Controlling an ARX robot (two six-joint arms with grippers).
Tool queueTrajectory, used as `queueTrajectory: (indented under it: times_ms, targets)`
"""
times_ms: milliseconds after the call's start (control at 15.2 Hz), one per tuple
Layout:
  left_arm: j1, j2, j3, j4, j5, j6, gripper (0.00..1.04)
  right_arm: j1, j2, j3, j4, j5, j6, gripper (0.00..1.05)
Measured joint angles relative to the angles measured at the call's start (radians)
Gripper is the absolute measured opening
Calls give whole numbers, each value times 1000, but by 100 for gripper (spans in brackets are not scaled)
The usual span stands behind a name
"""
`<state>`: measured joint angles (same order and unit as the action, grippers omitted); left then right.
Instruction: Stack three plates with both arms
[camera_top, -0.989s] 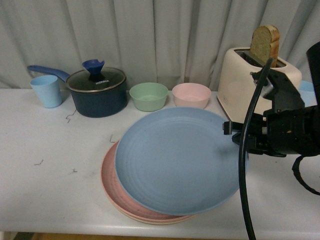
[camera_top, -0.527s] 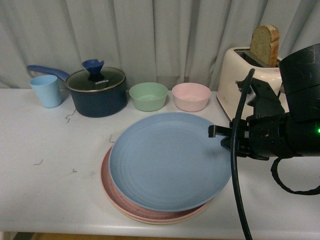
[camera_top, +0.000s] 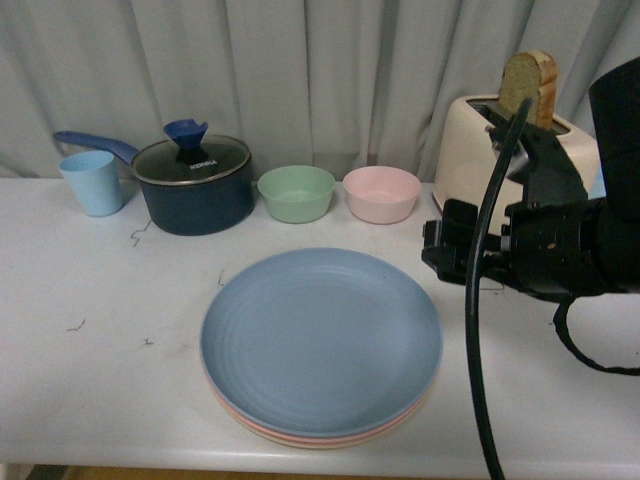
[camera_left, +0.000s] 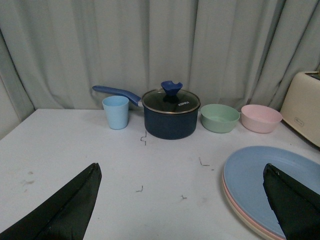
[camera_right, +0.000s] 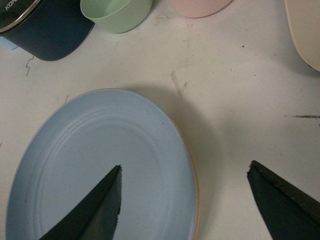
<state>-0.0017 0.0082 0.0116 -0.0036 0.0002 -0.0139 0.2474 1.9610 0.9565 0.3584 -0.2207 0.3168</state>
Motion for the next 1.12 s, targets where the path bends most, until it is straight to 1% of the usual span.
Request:
queueTrajectory:
  times_ms: [66, 132, 198, 264, 330, 396, 527, 593, 725, 791, 923, 989, 1055, 1121]
  targets:
    - [0, 0, 0, 0, 0, 0, 98, -6, -4, 2, 2, 0, 1, 82]
    - [0, 0, 0, 0, 0, 0, 98, 4, 27, -42, 212, 80, -27, 84]
    - [0, 0, 0, 1, 0, 0, 98, 7, 50, -135, 476, 256, -113, 73]
    - [0, 0, 0, 0, -2, 0, 98, -5, 25, -327, 750, 404, -224, 56]
    - [1, 0, 0, 0, -2, 0, 98, -40, -37, -412, 868, 415, -262, 45]
    - [1, 0, 0, 1, 0, 0, 98, -74, -144, -472, 937, 414, -284, 33]
    - [1, 0, 0, 0, 0, 0, 98, -97, -277, -605, 931, 375, -297, 7]
    - [1, 0, 0, 0, 0, 0, 98, -107, -320, -675, 918, 350, -310, 2]
    - [1, 0, 0, 0, 0, 0, 98, -146, -479, -751, 919, 332, -310, 2]
    - [1, 0, 0, 0, 0, 0, 98, -155, -541, -786, 887, 322, -310, 2]
    - [1, 0, 0, 0, 0, 0, 98, -171, -661, -840, 780, 294, -310, 2]
    - [1, 0, 0, 0, 0, 0, 98, -199, -772, -848, 686, 257, -311, 2]
    - [1, 0, 0, 0, 0, 0, 98, -245, -864, -858, 642, 231, -311, 2]
    - [1, 0, 0, 0, 0, 0, 98, -254, -928, -877, 596, 232, -311, 2]
